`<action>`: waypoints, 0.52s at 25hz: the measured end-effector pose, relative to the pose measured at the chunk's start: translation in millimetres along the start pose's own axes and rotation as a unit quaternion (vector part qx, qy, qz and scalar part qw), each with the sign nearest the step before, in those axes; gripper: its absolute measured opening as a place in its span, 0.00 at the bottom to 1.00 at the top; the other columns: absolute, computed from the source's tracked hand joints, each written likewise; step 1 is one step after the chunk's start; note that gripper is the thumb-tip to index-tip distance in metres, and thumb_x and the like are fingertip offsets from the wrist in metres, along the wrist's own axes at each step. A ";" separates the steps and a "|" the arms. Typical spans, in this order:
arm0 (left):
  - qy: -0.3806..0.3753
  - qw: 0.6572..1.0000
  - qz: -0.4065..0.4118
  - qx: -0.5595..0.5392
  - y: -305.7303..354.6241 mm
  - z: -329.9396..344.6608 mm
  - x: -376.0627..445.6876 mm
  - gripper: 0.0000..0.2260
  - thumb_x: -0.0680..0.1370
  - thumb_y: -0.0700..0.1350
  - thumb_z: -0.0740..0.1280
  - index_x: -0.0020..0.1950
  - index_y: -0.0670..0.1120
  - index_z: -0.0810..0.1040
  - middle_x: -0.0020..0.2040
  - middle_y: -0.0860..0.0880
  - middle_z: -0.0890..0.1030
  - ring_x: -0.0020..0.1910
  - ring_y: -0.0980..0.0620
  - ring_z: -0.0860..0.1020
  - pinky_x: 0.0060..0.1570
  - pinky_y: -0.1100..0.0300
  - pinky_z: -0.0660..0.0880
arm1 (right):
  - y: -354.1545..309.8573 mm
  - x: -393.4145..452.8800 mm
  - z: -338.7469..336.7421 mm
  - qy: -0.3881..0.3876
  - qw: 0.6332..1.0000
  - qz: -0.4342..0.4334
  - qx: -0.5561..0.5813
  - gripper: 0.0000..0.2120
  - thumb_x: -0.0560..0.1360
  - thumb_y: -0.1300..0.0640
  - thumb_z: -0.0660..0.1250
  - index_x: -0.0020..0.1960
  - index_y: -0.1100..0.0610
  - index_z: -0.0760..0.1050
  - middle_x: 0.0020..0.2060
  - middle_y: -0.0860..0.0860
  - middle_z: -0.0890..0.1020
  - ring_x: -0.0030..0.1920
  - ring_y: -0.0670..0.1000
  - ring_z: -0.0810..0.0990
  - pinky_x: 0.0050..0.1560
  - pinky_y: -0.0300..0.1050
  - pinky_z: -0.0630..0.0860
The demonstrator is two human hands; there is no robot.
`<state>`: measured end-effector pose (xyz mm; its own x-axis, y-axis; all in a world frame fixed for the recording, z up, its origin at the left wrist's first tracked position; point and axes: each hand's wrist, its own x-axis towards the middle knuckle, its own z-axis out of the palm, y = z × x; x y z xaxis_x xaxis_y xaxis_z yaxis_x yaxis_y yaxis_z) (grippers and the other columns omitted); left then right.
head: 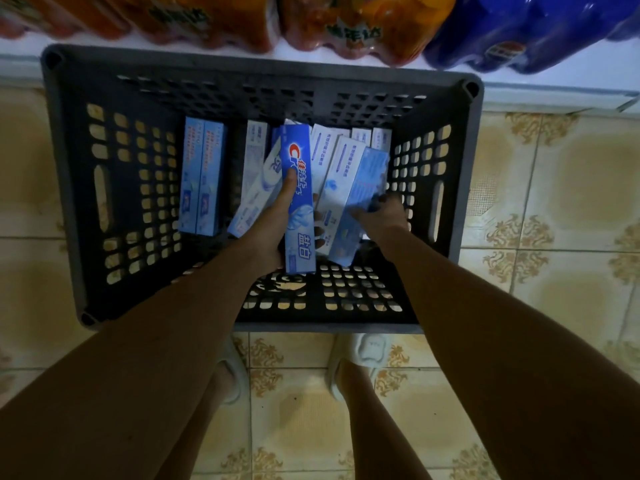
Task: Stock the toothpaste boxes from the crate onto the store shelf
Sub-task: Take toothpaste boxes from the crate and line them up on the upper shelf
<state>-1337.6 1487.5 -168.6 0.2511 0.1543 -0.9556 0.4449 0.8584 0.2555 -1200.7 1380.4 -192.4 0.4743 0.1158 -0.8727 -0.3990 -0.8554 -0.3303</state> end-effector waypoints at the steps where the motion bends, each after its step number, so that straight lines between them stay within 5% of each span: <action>1: 0.003 1.000 0.001 0.002 -0.4 0.6 1.1 0.29 0.75 0.68 0.60 0.63 0.47 0.77 0.50 0.46 0.84 0.43 0.49 0.84 0.38 0.56 0.81 | 4.2 1.1 1.7 -0.006 1.000 0.006 0.012 0.13 0.76 0.57 0.70 0.57 0.58 0.70 0.59 0.57 0.78 0.51 0.54 0.80 0.38 0.40 0.76; 3: 0.009 1.000 0.005 0.006 -1.3 1.0 4.5 0.29 0.75 0.68 0.59 0.63 0.47 0.77 0.48 0.47 0.84 0.40 0.50 0.84 0.37 0.56 0.81 | 13.9 4.1 5.9 -0.008 0.998 0.009 0.059 0.10 0.79 0.54 0.67 0.57 0.57 0.72 0.57 0.57 0.79 0.49 0.54 0.80 0.34 0.43 0.78; 7: 0.026 1.000 0.004 0.011 -4.6 -3.9 1.9 0.27 0.77 0.67 0.58 0.61 0.48 0.78 0.50 0.46 0.83 0.44 0.49 0.83 0.41 0.54 0.80 | 19.8 -9.8 5.5 -0.055 0.948 0.098 0.297 0.13 0.81 0.51 0.58 0.60 0.56 0.73 0.52 0.56 0.79 0.50 0.56 0.80 0.54 0.55 0.78; 10: 0.051 0.999 -0.013 -0.001 -4.4 -7.1 -14.3 0.25 0.76 0.67 0.59 0.61 0.49 0.78 0.52 0.45 0.83 0.47 0.48 0.82 0.46 0.52 0.79 | 14.1 -38.4 -4.9 -0.190 0.877 0.121 0.425 0.22 0.80 0.45 0.49 0.50 0.60 0.74 0.35 0.54 0.76 0.30 0.49 0.75 0.33 0.40 0.73; 13: 0.058 0.998 -0.005 -0.021 3.2 -4.9 -42.1 0.26 0.77 0.67 0.58 0.62 0.49 0.79 0.52 0.44 0.83 0.42 0.48 0.82 0.46 0.53 0.79 | -1.9 -69.3 -12.8 -0.291 0.841 0.125 0.439 0.32 0.78 0.34 0.47 0.53 0.61 0.73 0.29 0.53 0.73 0.25 0.49 0.70 0.26 0.36 0.69</action>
<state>-1351.0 1486.2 -128.3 0.1448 0.1991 -0.9692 0.4102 0.8793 0.2420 -1222.8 1367.6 -126.7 -0.0722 0.4342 -0.8979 -0.9759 -0.2167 -0.0263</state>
